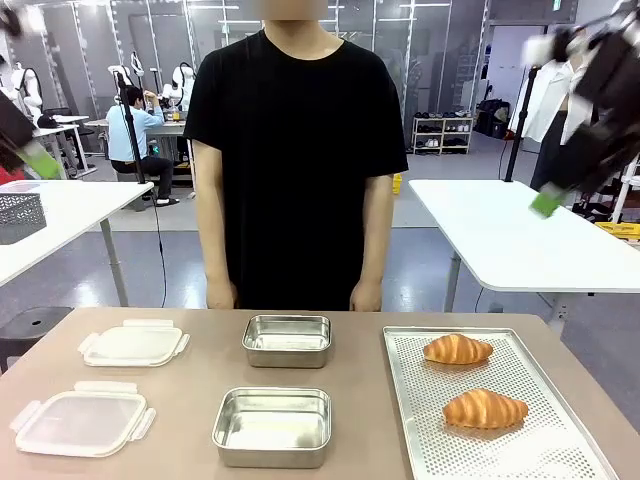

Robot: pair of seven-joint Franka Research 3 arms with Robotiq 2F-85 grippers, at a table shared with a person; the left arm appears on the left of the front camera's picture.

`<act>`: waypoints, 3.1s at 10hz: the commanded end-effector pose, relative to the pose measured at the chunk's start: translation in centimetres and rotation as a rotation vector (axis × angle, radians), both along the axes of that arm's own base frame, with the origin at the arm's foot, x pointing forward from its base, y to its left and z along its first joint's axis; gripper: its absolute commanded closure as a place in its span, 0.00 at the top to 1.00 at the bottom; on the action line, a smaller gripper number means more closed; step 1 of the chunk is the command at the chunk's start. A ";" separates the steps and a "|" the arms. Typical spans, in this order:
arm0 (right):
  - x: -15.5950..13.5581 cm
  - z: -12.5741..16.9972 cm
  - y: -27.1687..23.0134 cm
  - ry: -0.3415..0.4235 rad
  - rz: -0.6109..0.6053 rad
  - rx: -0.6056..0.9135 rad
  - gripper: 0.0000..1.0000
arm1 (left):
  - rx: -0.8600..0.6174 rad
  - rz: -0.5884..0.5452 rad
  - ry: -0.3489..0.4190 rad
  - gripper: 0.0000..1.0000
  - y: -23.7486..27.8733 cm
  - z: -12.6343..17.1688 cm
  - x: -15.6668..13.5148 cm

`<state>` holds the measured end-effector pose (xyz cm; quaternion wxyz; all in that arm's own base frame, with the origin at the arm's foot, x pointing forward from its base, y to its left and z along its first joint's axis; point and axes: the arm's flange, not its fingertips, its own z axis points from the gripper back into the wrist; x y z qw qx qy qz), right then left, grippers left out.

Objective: Place the bread into the airtight container.
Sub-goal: Pick up a Butter Roll and place it into an empty Airtight Container.

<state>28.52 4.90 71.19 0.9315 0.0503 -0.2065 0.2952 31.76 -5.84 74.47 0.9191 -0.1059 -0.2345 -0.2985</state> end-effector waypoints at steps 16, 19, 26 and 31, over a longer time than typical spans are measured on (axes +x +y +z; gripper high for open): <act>-9.0 6.0 -7.8 -0.158 -0.033 0.046 1.00 | -0.044 0.086 -0.196 1.00 6.0 10.2 -9.8; -8.6 7.1 -7.6 -0.167 0.259 -0.115 1.00 | -0.044 0.086 -0.196 1.00 6.0 10.2 -9.8; -2.9 -2.1 -1.0 -0.147 0.918 -0.527 1.00 | -0.044 0.086 -0.196 1.00 6.0 10.2 -9.8; 3.9 -16.1 2.3 0.035 0.889 -0.460 1.00 | -0.044 0.086 -0.196 1.00 6.0 10.2 -9.8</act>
